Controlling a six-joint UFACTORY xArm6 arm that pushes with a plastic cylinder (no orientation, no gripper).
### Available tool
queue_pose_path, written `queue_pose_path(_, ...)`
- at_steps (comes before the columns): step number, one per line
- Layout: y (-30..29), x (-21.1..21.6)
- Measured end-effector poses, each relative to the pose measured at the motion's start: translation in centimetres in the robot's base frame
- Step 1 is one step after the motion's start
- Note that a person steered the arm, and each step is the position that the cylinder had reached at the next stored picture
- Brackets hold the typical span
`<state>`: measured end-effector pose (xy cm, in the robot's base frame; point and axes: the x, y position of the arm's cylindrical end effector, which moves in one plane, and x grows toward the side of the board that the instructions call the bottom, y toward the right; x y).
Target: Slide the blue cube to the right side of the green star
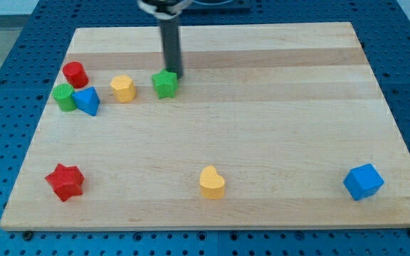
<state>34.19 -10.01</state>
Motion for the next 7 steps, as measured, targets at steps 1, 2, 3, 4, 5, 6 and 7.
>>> queue_pose_path(1, -2.0, 0.2)
queue_pose_path(2, 4.1, 0.2)
queue_pose_path(3, 15.5, 0.1)
queue_pose_path(4, 25.3, 1.4)
queue_pose_path(5, 28.2, 6.5)
queue_pose_path(6, 28.2, 15.2)
queue_pose_path(7, 29.7, 18.7)
